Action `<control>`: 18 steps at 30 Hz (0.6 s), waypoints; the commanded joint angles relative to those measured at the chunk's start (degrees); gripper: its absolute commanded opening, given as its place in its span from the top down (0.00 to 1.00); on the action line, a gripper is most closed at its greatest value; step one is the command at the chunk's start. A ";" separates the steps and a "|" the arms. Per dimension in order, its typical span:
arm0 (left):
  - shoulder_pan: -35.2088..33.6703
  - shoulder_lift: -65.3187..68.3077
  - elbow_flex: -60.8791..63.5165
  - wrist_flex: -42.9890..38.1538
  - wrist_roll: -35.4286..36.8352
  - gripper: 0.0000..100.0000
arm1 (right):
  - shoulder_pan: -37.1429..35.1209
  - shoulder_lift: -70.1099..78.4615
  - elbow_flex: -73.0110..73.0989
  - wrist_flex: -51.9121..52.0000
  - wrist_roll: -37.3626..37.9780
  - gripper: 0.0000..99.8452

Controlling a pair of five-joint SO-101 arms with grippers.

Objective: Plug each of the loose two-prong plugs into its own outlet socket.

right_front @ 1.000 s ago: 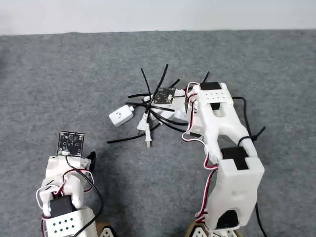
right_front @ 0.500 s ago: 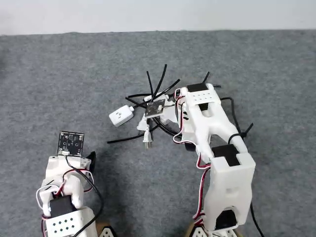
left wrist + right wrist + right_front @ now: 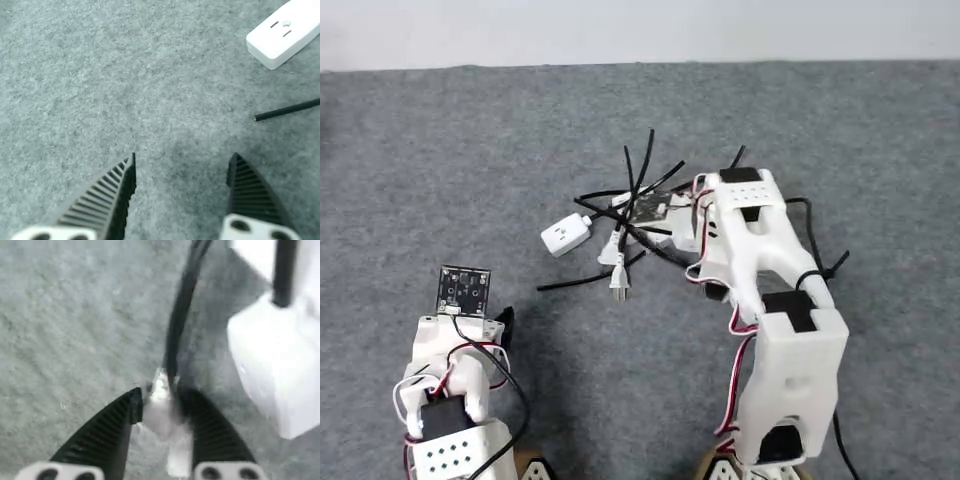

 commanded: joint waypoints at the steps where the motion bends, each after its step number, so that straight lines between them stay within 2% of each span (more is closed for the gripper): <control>1: 0.26 0.09 -0.57 -1.41 -0.44 0.72 | 2.42 0.84 0.00 -0.04 0.62 1.00; 8: 0.26 0.09 -0.57 -1.49 -0.44 0.72 | 2.86 -1.19 -0.09 0.40 0.62 0.99; 18: 0.26 0.09 -0.57 -1.49 -0.44 0.72 | 3.56 -17.10 -0.09 8.04 0.53 0.99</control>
